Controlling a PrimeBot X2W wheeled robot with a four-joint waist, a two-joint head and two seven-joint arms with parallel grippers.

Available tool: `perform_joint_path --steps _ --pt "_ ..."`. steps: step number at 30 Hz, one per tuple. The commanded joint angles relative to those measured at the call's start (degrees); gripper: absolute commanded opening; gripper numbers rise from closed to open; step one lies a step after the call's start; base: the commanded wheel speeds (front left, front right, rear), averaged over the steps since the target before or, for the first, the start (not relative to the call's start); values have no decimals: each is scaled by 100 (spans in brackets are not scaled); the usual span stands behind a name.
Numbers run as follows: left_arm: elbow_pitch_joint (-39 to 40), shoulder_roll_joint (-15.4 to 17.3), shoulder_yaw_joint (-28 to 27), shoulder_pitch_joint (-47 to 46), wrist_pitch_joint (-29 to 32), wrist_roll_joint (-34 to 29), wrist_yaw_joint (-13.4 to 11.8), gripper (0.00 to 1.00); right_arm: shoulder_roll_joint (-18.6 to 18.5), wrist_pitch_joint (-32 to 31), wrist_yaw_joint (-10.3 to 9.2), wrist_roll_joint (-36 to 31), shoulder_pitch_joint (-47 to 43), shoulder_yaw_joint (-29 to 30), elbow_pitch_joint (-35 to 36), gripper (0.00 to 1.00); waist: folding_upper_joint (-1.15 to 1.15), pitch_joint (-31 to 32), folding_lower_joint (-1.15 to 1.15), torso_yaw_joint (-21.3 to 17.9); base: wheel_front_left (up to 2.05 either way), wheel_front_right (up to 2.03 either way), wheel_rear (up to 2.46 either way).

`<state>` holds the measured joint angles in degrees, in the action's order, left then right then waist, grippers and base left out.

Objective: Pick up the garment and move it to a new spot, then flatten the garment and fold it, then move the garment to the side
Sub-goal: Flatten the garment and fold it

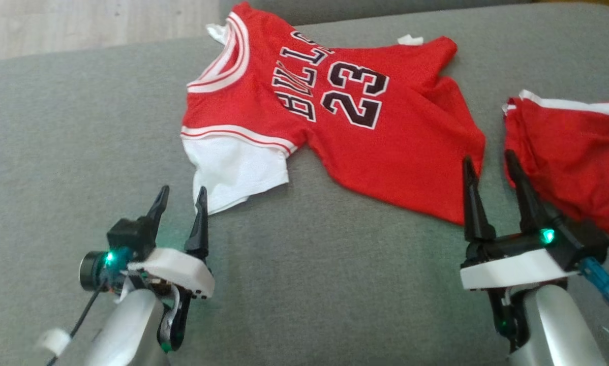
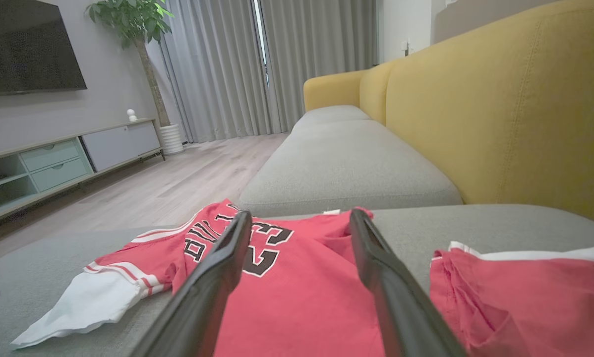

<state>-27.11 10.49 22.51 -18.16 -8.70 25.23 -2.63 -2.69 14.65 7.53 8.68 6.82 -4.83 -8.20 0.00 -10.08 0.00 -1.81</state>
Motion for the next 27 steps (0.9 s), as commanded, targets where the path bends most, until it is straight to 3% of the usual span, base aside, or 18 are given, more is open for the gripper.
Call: perform_joint_path --steps 1,8,19,20,21,27 --pt "-82 83 -140 -301 171 -8 -76 100 -19 35 -4 46 232 -172 194 100 0 -84 0 -117 0 0 0" --pt "-961 119 -107 -599 638 1 -213 100 -19 35 -4 149 278 -289 197 100 0 -262 0 -389 0 0 0" --pt "-1554 60 -87 -761 868 164 -121 100 -19 35 -4 225 275 -261 195 100 0 -320 0 -519 0 0 0" --pt "-1582 41 -70 -760 910 186 -88 61 -19 35 -4 225 275 -256 191 100 0 -308 0 -515 0 0 0" --pt "-1599 25 -49 -759 941 202 -52 3 -19 35 -4 223 276 -253 187 100 0 -295 0 -509 0 0 0" --pt "-1478 -45 -39 -705 743 313 118 0 -19 35 -4 194 265 -226 103 100 0 -132 0 -456 0 0 0"
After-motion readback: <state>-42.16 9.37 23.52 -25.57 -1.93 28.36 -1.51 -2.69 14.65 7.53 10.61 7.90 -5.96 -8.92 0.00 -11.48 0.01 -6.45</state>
